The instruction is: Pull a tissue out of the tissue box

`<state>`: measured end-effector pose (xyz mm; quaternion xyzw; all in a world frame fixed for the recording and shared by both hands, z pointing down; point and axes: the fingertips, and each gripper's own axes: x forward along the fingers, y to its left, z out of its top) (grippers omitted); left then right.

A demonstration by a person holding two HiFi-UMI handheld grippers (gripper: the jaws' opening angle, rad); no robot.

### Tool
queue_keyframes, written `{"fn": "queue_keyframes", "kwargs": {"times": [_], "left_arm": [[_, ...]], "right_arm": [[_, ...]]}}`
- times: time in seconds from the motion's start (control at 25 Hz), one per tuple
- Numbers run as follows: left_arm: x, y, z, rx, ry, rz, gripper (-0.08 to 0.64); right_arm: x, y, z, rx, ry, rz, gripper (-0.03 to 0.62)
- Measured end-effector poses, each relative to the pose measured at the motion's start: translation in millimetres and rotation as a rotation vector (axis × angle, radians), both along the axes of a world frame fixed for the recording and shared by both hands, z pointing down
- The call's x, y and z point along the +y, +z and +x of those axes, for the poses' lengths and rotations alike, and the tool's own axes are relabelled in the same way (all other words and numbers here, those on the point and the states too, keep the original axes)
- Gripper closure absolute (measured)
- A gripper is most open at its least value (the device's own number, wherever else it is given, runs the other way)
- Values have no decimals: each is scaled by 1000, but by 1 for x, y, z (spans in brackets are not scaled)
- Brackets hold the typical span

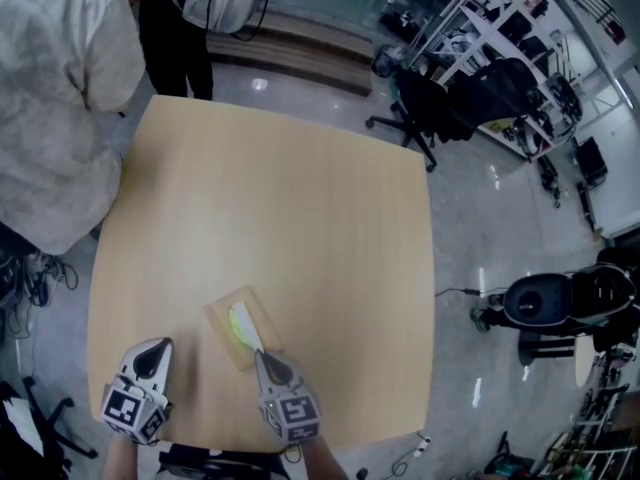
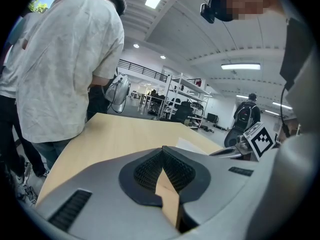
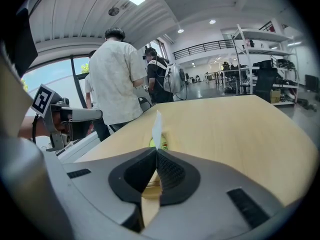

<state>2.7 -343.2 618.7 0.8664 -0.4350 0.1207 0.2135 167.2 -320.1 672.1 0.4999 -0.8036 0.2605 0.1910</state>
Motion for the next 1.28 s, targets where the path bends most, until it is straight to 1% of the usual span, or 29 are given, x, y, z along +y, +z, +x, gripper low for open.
{"fn": "queue_keyframes", "kwargs": {"times": [0.08, 0.32, 0.44, 0.72, 0.96, 1.28], "left_arm": [[3, -1, -2, 2, -4, -6, 552], [17, -2, -17, -1, -12, 20, 552], [16, -7, -19, -7, -3, 68, 552], [25, -24, -22, 5, -3, 102, 552], [39, -45, -20, 45, 5, 124, 552], [50, -63, -32, 56, -1, 163, 552]], "right_arm": [[2, -1, -1, 1, 4, 5, 581], [13, -11, -11, 0, 11, 43, 581], [12, -17, -11, 1, 17, 61, 581], [19, -35, -13, 4, 30, 107, 581], [30, -52, -18, 10, 49, 151, 581], [40, -80, -18, 33, 69, 210, 581]]}}
